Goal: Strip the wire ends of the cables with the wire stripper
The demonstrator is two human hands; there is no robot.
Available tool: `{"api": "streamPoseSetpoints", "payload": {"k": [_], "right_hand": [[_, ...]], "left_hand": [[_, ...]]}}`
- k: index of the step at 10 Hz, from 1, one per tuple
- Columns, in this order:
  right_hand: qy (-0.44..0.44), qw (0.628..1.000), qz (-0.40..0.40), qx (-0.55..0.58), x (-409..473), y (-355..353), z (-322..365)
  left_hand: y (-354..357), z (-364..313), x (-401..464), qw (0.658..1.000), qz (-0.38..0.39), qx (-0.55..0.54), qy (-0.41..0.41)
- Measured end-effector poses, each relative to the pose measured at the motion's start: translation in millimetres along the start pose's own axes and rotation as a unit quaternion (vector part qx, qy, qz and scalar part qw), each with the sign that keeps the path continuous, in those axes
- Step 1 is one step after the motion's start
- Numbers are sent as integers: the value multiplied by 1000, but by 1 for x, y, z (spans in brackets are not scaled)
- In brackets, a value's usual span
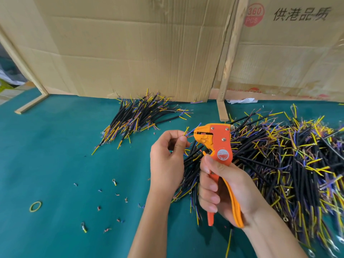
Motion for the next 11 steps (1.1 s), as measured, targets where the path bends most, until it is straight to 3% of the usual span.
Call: {"api": "streamPoseSetpoints", "payload": {"k": [2, 4, 5, 6, 7, 8, 9, 10, 11], "right_hand": [[-37, 998, -52, 1, 0, -4, 3], [-52, 997, 4, 56, -4, -6, 13], [-64, 995, -75, -23, -11, -24, 29], [-28, 948, -176, -264, -33, -44, 40], [-18, 836, -229, -499, -57, -41, 45], [-37, 699, -246, -671, -75, -28, 39], [-58, 600, -206, -771, -83, -10, 25], [-53, 617, -155, -769, -109, 8, 34], [-188, 618, -259, -718, -165, 21, 105]], "left_hand": [[0, 3, 0, 999, 30, 17, -29], [-11, 12, 5, 997, -7, 57, -48], [-20, 15, 9, 995, -41, 76, -50], [-9, 16, 7, 983, 27, 175, -38], [2, 17, 4, 964, 87, 251, -7], [10, 20, 0, 940, 124, 316, 15], [14, 27, 4, 933, 142, 331, -9], [17, 17, -12, 943, 168, 285, -22], [20, 10, -20, 954, 192, 225, -49]]}}
Point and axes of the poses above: each hand's wrist, its own x-axis towards the middle knuckle, its own y-axis out of the palm, z = x × y, the point moved 7 cm from there along x, towards the middle knuckle, and after that the axes turned 4 degrees about -z, right-handed, at the moved point
